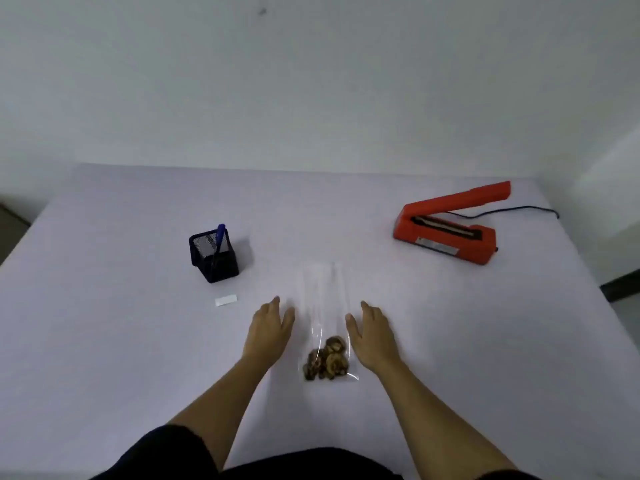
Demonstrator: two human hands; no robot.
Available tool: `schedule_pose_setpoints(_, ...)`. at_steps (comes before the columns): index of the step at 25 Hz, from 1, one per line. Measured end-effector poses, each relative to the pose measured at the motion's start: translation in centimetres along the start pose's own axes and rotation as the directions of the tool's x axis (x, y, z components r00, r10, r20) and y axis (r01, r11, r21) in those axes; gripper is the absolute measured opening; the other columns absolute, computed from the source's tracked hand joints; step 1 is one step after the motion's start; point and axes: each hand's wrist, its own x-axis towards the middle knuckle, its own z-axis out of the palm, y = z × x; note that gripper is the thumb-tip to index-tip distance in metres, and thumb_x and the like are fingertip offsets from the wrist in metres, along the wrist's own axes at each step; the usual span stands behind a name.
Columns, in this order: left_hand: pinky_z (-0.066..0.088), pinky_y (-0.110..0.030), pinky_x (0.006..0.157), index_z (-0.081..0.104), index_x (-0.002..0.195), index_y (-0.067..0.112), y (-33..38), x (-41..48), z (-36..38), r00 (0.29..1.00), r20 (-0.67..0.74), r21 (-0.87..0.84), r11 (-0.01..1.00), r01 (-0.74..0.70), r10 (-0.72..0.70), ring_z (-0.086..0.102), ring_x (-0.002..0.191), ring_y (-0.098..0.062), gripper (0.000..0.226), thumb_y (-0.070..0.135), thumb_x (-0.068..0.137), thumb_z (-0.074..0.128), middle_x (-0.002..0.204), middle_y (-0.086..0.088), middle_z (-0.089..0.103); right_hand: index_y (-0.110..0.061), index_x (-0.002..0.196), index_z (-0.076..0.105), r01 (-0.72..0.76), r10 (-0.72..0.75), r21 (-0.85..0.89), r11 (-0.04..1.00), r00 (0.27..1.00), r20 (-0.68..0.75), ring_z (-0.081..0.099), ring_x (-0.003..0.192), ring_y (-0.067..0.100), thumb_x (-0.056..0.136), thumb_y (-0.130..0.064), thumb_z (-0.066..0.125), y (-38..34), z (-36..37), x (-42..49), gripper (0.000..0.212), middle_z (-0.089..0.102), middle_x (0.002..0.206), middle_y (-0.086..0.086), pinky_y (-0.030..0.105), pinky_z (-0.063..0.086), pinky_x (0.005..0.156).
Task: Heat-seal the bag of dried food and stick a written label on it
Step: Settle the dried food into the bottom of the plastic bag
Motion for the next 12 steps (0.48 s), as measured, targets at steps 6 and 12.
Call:
schedule_pose_setpoints(6,0.042,-0.034,0.082,0.058,0.11,0.006,-1.6,-1.3,5.9,0.985,-0.021,-0.244,0.956,0.162,-0.173,0.056,0.101,-0.027,0.048,0.042,0.093,0.031,0.107,-0.012,0.062,-0.009,0.129,0.045,-0.069,0.091,0.205,0.976,0.991,-0.103,0.047,0.12,0.023,0.096,-0.039,0.041,1.6,3.9,-0.6,0.045,0.049,0.131,0.008,0.031,0.04,0.1)
schedule_pose_setpoints(12,0.041,-0.028,0.071,0.058,0.096,0.01,0.3,-1.4,7.7,0.979,-0.077,-0.36,0.921,0.15,-0.189,0.056,0.082,-0.02,0.02,0.021,0.097,0.041,0.089,-0.002,0.061,-0.012,0.086,0.058,-0.021,0.054,0.227,0.974,0.989,-0.138,0.056,0.072,0.016,0.096,-0.031,0.045,1.5,4.5,0.5,0.025,0.059,0.077,-0.003,0.023,0.036,0.063)
